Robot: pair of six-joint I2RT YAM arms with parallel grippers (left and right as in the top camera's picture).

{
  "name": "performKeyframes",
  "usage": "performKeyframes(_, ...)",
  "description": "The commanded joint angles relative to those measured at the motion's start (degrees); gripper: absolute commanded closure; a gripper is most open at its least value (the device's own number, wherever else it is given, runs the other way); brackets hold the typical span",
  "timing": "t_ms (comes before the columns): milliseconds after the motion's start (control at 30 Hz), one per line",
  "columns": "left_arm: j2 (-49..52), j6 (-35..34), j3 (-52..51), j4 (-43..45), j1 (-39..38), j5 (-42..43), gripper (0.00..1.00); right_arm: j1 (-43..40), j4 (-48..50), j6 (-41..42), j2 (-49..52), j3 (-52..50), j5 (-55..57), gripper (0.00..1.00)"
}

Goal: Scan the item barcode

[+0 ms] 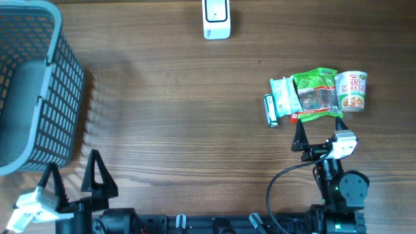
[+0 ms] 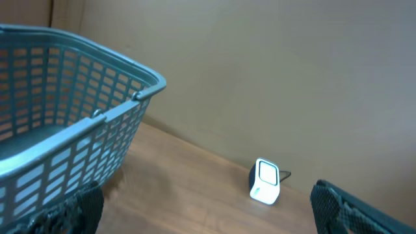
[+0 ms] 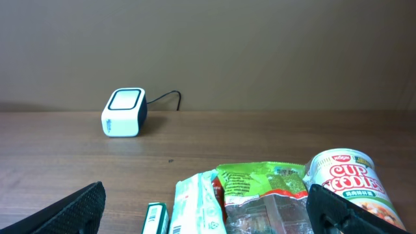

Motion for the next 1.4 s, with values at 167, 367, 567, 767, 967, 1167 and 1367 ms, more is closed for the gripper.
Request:
performKeyframes(167, -2.8, -0.3, -18.6, 30.6, 0.5, 2.9, 0.00, -0.2, 0.3, 1.0, -0.5, 0.0, 1.0, 0.00)
performKeyframes(367, -2.8, -0.3, -34.9, 64.8, 0.5, 7.2, 0.00, -0.2, 0.3, 1.0, -0.5, 0.0, 1.0, 0.00)
performKeyframes(567, -2.8, -0.3, -46.0, 73.5, 0.5, 8.7, 0.00, -0.2, 0.3, 1.0, -0.5, 0.0, 1.0, 0.00)
performKeyframes(767, -2.9, -0.3, -48.9, 64.7, 0.5, 8.7, 0.00, -0.2, 0.3, 1.0, -0.5, 0.0, 1.0, 0.00)
performKeyframes(967, -2.9, -0.3, -48.9, 48.2, 0.5, 8.5, 0.00, -0.2, 0.3, 1.0, -0.5, 0.0, 1.0, 0.00)
performKeyframes(1167, -3.0, 3.1, -48.9, 40.8, 0.5, 8.0, 0.00, -0.2, 0.3, 1.0, -0.5, 0.0, 1.0, 0.00)
performKeyframes(1367, -3.0, 11.3, -48.9, 40.7, 0.5, 9.7, 0.00, -0.2, 0.3, 1.0, -0.5, 0.0, 1.0, 0.00)
